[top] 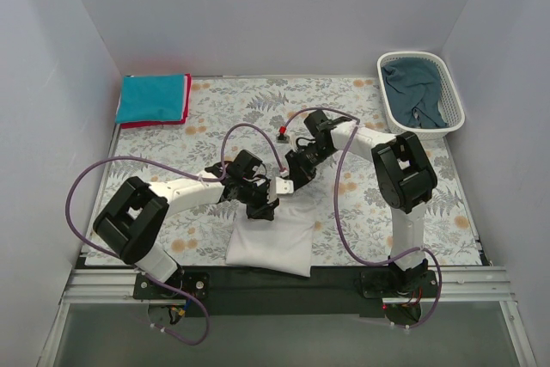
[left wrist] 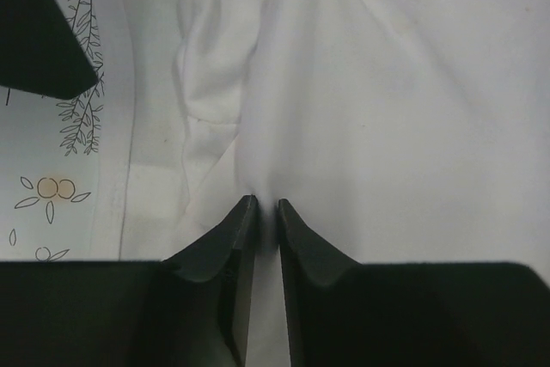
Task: Fold and stack the t-shirts
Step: Fold the tshirt
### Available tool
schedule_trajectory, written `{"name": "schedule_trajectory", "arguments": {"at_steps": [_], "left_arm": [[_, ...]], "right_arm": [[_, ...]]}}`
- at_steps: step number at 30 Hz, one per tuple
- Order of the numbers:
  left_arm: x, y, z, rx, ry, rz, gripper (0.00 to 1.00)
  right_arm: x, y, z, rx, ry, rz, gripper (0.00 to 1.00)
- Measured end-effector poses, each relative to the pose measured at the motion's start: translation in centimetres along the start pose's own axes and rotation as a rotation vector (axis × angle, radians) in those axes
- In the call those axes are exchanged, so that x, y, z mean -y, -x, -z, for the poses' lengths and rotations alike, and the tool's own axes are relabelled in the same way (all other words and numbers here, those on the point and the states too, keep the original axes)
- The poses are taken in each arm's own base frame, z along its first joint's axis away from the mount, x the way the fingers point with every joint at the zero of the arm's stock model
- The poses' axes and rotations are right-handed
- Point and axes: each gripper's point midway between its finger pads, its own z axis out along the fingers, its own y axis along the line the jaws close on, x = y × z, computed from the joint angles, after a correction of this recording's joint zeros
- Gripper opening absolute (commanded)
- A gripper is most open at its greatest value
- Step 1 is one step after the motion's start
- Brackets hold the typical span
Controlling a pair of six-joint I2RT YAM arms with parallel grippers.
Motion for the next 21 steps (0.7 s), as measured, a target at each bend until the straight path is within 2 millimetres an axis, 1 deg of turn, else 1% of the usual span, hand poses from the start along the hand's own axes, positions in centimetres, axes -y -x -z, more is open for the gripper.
{"name": "schedule_trajectory", "arguments": {"at_steps": [4, 7, 10, 15, 17, 21], "left_arm": [[0.1, 0.0, 0.0, 0.001, 0.001, -0.01, 0.05], [0.2, 0.2, 0.2, 0.003, 0.007, -0.02, 0.0], [0.3, 0.5, 0.4, 0.01, 0.015, -0.032, 0.0], [0.4, 0.9, 0.8, 0.011, 0.025, -0.044, 0.0], [0.5, 0.9, 0.9, 0.008, 0.028, -0.046, 0.0], [0.3, 1.1, 1.4, 0.006, 0.048, -0.062, 0.0]], "right_arm": [[-0.3, 1.5, -0.1, 0.025, 0.024, 0.01, 0.2], [-0.2, 2.0, -1.3, 0.023, 0.066, -0.008, 0.19], [0.2, 1.5, -2.8, -0.001, 0.099, -0.04, 0.18], [1.1, 0.0, -5.2, -0.046, 0.136, -0.097, 0.17], [0.9, -0.3, -5.6, -0.047, 0.166, -0.119, 0.16], [0.8, -0.3, -5.7, -0.047, 0.173, -0.116, 0.16]]}}
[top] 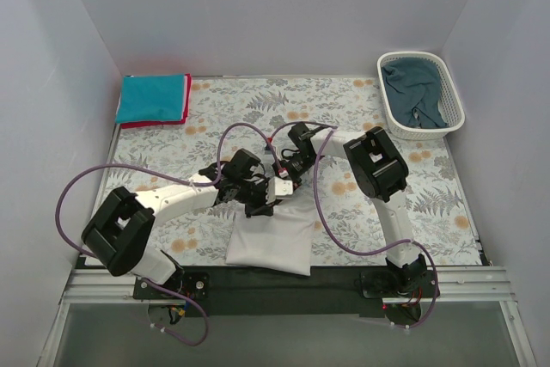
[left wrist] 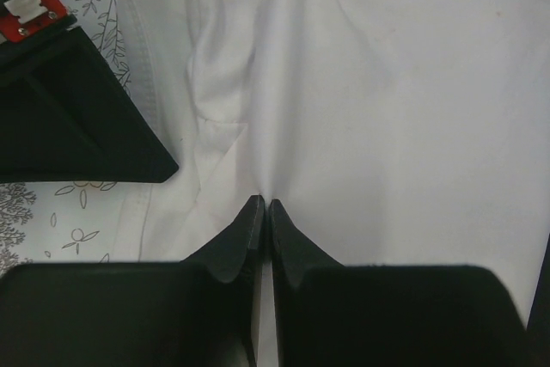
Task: Fold and stack the t-shirts
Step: Fold the tshirt
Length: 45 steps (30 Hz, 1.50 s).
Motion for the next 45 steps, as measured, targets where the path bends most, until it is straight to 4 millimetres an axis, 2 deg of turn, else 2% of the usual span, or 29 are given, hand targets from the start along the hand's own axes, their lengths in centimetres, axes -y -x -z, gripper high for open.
{"name": "schedule_trajectory", "arguments": {"at_steps": [12, 18, 24, 35, 39, 45], "left_arm": [[-3.7, 3.5, 1.4, 0.041, 0.123, -0.111, 0.0], [-6.1, 3.8, 1.6, 0.051, 0.173, -0.123, 0.0], [-7.6, 3.7, 1.8, 0.057, 0.215, -0.139, 0.0], [-7.9, 3.9, 1.5, 0.088, 0.235, -0.159, 0.0], [-7.7, 3.1, 1.1, 0.081, 0.232, -0.158, 0.0], [-7.2, 2.7, 1.2, 0.08, 0.229, -0.16, 0.0]], "right_arm": [[-0.1, -0.2, -0.2, -0.001, 0.01, 0.005, 0.15], [-0.2, -0.4, -0.2, -0.001, 0.02, 0.004, 0.15], [-0.3, -0.5, -0.3, 0.0, 0.027, 0.003, 0.15], [-0.2, -0.4, -0.3, -0.007, 0.014, 0.005, 0.18], [0.0, 0.5, -0.1, -0.009, -0.023, 0.031, 0.24], [0.7, 2.2, 1.0, -0.006, -0.133, 0.106, 0.26]]}}
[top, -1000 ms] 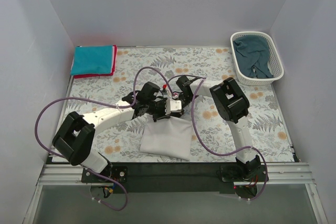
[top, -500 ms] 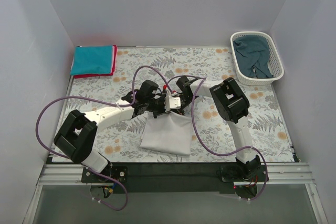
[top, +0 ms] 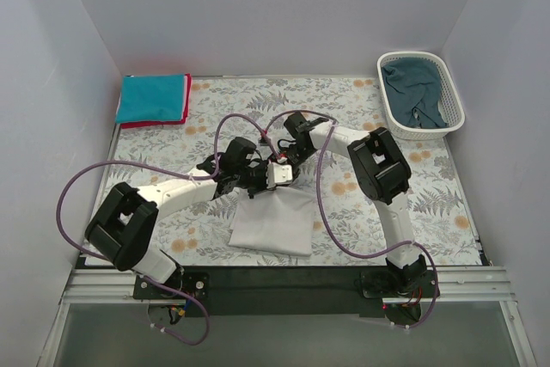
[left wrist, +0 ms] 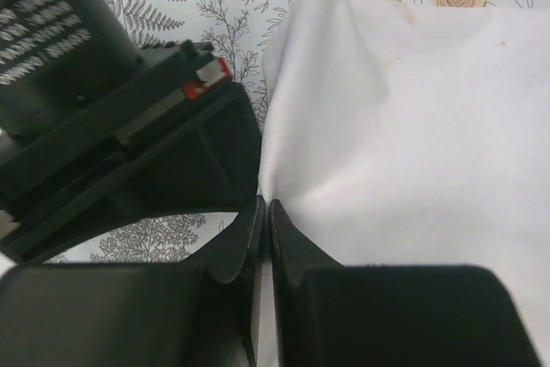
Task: Fold and stack the t-shirts
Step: Fold the tshirt
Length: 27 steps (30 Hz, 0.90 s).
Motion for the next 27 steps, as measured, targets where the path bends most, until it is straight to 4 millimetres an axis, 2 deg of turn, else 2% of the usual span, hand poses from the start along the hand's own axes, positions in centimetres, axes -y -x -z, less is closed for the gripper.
{"name": "schedule_trajectory", "arguments": {"at_steps": [7, 14, 17, 19, 21, 24, 27], "left_arm": [[0.3, 0.2, 0.3, 0.009, 0.004, -0.023, 0.0], [-0.1, 0.6, 0.3, 0.031, 0.024, -0.04, 0.0], [-0.2, 0.7, 0.4, 0.045, 0.04, -0.053, 0.0], [-0.4, 0.6, 0.3, 0.044, 0.05, -0.054, 0.0], [-0.6, 0.4, 0.0, 0.044, 0.061, -0.054, 0.02], [-1.3, 0.1, -0.4, 0.046, 0.083, -0.055, 0.09], [-2.1, -0.1, -0.7, 0.046, 0.107, -0.051, 0.24]], "right_arm": [[0.1, 2.1, 1.8, 0.015, -0.104, 0.099, 0.24], [0.2, 1.7, 2.2, -0.002, -0.122, 0.111, 0.21], [0.4, 1.7, 2.5, -0.001, -0.128, 0.106, 0.26], [0.8, 1.8, 3.1, 0.005, -0.139, 0.096, 0.33], [1.5, 2.1, 4.2, 0.018, -0.162, 0.085, 0.4], [3.1, 2.8, 7.0, 0.059, -0.216, 0.072, 0.5], [4.7, 3.2, 10.9, 0.116, -0.289, 0.049, 0.54]]}}
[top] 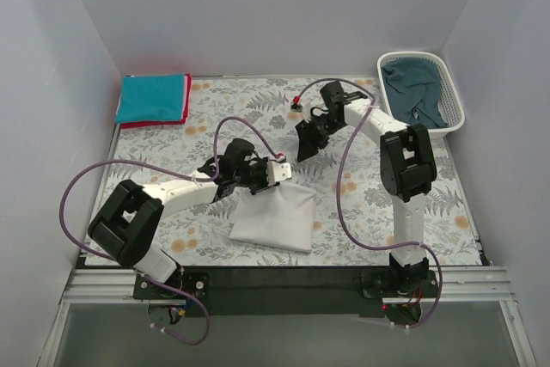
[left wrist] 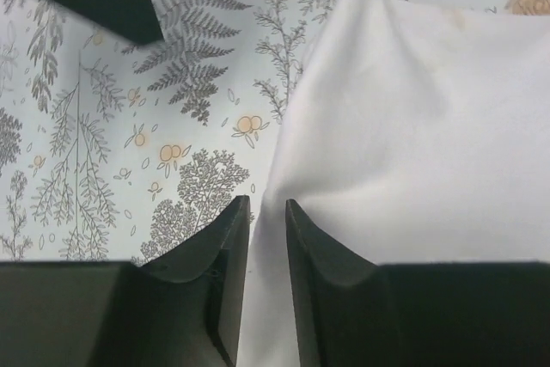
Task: Fold and stack the t-shirts
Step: Fold the tshirt
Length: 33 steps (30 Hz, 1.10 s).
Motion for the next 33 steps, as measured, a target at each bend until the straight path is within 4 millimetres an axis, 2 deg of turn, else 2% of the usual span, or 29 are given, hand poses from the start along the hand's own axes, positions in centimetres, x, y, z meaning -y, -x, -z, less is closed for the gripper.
{"name": "schedule_trajectory", "arguments": {"at_steps": [2, 3, 5, 6, 9, 13, 18, 21, 25, 33], "left_arm": [[-0.6, -0.1, 0.2, -0.005, 0.017, 0.02, 0.3], [-1.1, 0.1, 0.3, -0.003, 0.028, 0.032, 0.36], [-2.5, 0.6, 1.0, 0.002, 0.048, 0.078, 0.41], [-3.2, 1.0, 1.5, 0.011, 0.06, 0.111, 0.46], [-4.8, 2.0, 3.8, 0.042, 0.089, 0.246, 0.47], [-5.4, 1.7, 7.0, 0.064, 0.107, 0.491, 0.47], [-4.5, -1.4, 8.3, 0.028, 0.109, 0.798, 0.49], [-3.2, -3.2, 8.1, -0.017, 0.085, 0.938, 0.51], [-2.2, -5.2, 7.3, -0.073, 0.057, 1.065, 0.53], [-1.1, -7.3, 6.1, -0.132, 0.032, 1.169, 0.52]], "right_arm": [[1.2, 0.2, 2.2, 0.035, -0.037, -0.021, 0.55], [1.6, 0.3, 3.4, 0.052, -0.053, -0.031, 0.55], [2.2, 0.4, 5.8, 0.088, -0.084, -0.05, 0.55], [2.1, 0.4, 6.8, 0.107, -0.092, -0.051, 0.54], [0.0, -0.8, 8.4, 0.127, -0.074, -0.059, 0.53], [-3.9, -3.6, 7.7, 0.105, 0.014, -0.087, 0.52], [-5.4, -6.9, 6.0, 0.047, 0.082, -0.16, 0.55], [-5.6, -8.0, 5.4, 0.028, 0.094, -0.187, 0.57], [-5.8, -8.2, 5.0, 0.019, 0.101, -0.192, 0.58], [-5.8, -9.0, 2.9, -0.034, 0.127, -0.212, 0.58]]}}
